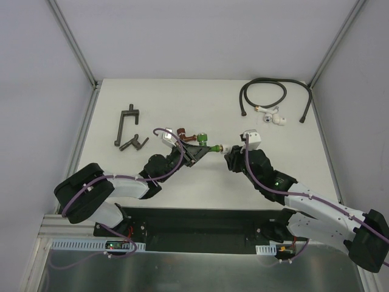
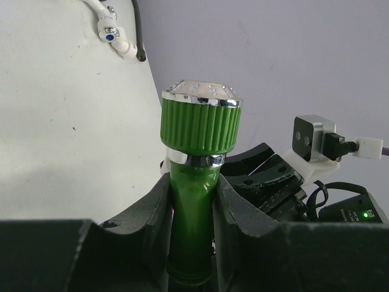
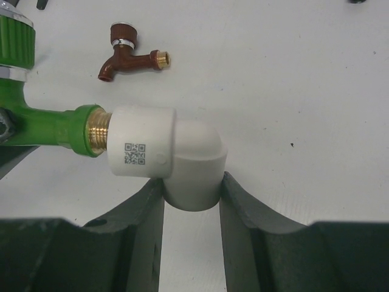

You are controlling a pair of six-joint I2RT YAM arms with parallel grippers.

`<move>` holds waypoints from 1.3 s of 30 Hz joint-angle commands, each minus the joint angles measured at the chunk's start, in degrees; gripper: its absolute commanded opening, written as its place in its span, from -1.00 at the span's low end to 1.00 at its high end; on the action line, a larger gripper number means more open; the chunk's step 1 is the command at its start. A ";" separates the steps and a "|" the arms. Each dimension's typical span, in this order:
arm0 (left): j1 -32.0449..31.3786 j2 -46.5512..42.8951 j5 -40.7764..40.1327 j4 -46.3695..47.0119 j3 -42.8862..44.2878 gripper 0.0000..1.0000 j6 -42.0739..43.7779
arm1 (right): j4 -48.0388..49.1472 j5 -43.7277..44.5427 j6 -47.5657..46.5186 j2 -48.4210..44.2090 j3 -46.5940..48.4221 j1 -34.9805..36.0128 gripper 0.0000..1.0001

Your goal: Install the water faucets

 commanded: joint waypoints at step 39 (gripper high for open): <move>-2.80 -0.19 3.82 4.60 3.97 -1.00 4.06 | 6.76 -9.54 -1.49 -0.90 1.69 -3.07 -0.97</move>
